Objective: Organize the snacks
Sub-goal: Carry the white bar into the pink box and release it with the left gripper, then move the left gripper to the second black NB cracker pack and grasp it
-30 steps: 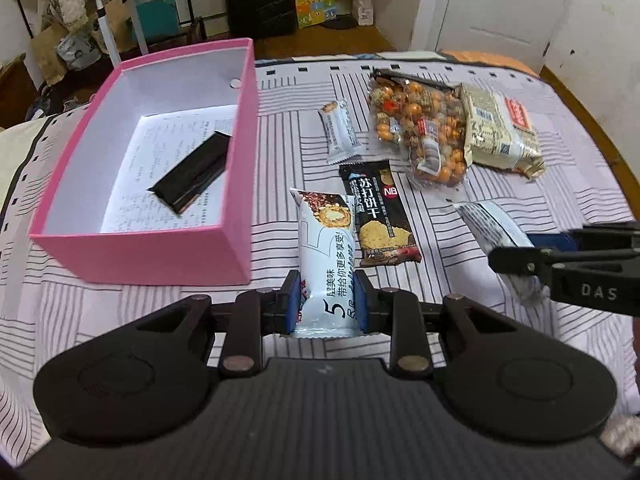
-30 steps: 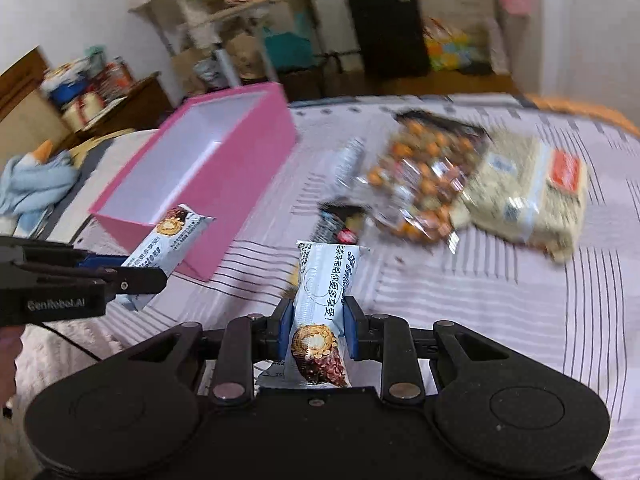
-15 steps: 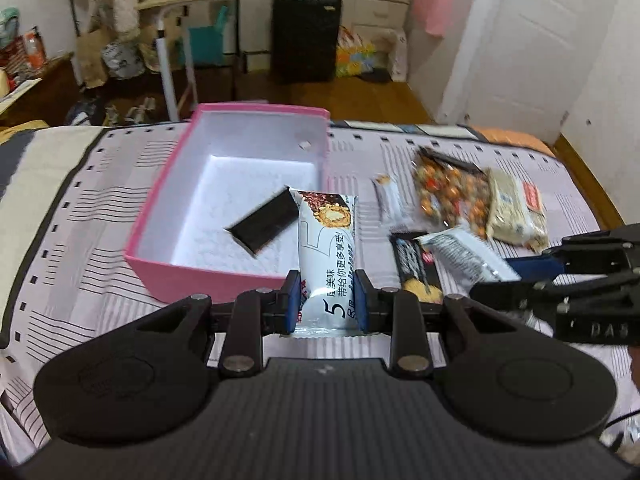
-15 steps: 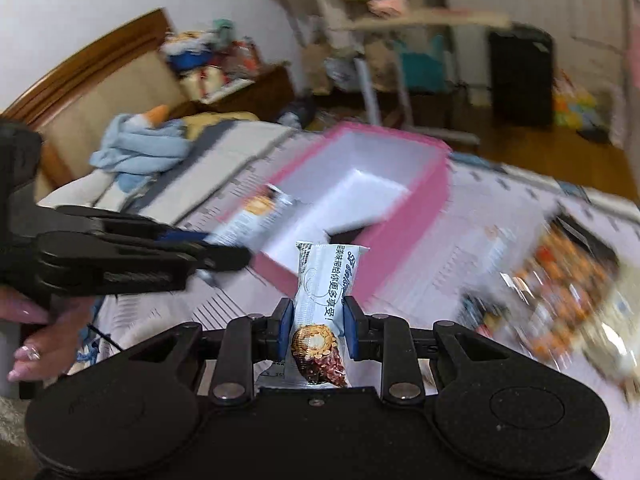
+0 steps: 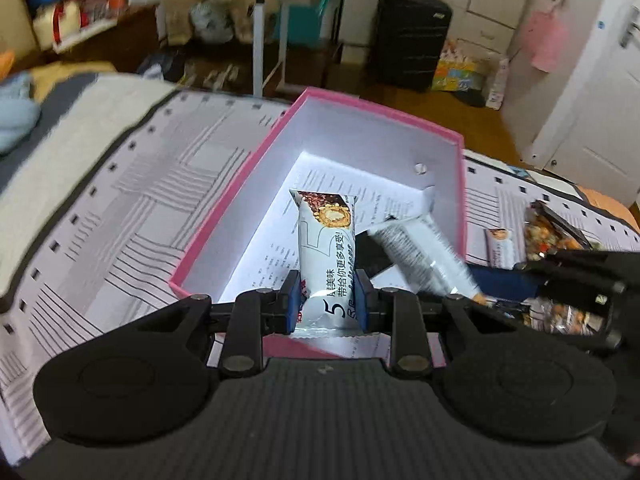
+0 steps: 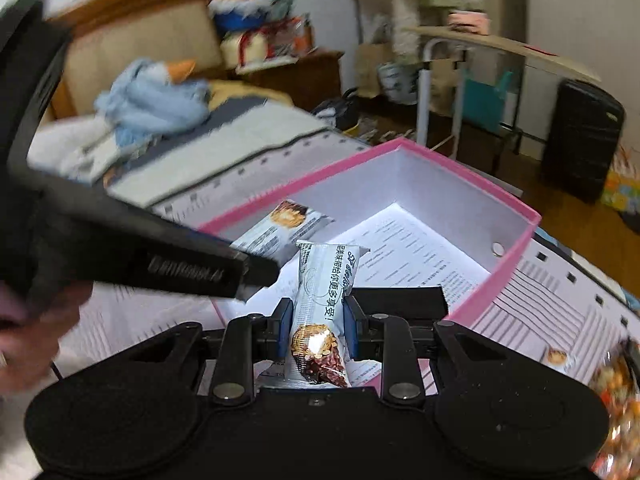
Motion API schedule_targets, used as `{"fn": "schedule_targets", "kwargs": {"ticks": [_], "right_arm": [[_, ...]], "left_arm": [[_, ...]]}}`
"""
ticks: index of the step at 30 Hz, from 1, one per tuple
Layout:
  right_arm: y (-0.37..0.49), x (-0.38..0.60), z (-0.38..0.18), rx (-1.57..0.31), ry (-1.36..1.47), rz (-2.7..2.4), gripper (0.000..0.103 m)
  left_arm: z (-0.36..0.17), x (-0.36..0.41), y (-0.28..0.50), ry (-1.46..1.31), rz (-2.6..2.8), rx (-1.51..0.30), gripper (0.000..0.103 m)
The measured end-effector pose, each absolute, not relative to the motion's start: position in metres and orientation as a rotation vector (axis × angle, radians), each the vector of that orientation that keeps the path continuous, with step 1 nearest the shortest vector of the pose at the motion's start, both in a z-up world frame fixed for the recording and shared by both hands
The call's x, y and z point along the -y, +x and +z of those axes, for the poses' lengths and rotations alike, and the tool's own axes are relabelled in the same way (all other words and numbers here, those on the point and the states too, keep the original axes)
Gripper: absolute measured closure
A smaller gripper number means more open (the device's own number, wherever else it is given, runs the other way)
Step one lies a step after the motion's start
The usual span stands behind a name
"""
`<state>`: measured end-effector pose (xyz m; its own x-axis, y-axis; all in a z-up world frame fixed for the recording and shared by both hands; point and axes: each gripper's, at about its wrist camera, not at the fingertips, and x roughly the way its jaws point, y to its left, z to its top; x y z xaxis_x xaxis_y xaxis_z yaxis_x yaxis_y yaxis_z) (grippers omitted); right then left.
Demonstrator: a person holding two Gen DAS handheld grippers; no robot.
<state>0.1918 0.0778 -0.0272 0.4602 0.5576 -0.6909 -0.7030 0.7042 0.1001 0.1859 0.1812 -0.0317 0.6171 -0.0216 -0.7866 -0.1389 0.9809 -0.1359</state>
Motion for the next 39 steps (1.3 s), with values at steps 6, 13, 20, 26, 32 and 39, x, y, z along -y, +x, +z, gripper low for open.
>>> {"fn": "schedule_targets", "kwargs": {"ticks": [6,13,20,26,32,39], "right_arm": [[0.204,-0.094,-0.046,-0.792,-0.272,0.782,0.072],[0.212,-0.09,-0.053,-0.829,-0.241,0.772,0.043],[0.175,-0.049,-0.011,-0.723,-0.167,0.746,0.043],[0.141,-0.006,0.018,-0.726,-0.117,0.664,0.04],[0.109,0.036,0.034,-0.728,-0.089,0.584,0.036],[0.09,0.079,0.015,-0.73,0.019,0.501,0.03]], "left_arm": [[-0.061,-0.193,0.208,-0.237,0.112,-0.951,0.077],[-0.083,-0.189,0.225,-0.266,0.141,-0.989,0.071],[-0.058,-0.179,0.206,-0.183,0.088,-0.946,0.051],[-0.018,-0.167,0.18,-0.163,-0.034,-0.928,0.051],[0.023,-0.132,0.154,-0.116,-0.209,-0.867,0.05],[0.032,-0.08,0.152,-0.071,-0.386,-0.857,0.05]]}}
